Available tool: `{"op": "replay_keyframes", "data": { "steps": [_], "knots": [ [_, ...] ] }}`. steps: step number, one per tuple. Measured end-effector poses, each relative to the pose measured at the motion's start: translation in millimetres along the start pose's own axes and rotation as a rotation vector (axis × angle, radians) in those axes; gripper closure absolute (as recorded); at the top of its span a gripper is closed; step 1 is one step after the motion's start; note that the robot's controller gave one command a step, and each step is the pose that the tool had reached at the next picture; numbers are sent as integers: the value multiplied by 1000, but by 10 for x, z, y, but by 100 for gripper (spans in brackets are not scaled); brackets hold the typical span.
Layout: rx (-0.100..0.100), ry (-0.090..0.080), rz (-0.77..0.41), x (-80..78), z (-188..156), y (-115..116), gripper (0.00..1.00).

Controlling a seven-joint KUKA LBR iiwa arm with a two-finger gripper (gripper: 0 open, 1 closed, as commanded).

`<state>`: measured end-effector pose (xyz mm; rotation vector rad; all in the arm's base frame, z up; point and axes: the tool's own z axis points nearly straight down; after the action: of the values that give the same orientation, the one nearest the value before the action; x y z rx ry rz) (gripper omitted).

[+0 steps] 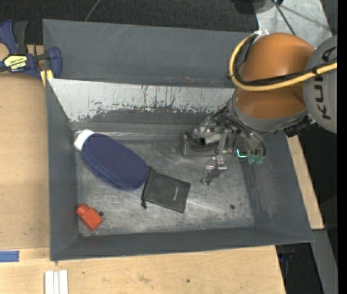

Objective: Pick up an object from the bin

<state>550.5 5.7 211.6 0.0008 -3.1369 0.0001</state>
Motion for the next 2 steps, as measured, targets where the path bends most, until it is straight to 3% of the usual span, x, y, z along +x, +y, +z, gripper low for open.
{"op": "replay_keyframes", "data": {
  "steps": [1, 2],
  "knots": [
    [-1, -5, -84, -144, 1341, 399, 0],
    [-1, -15, -82, -175, 1287, 394, 100]
  ]
}}
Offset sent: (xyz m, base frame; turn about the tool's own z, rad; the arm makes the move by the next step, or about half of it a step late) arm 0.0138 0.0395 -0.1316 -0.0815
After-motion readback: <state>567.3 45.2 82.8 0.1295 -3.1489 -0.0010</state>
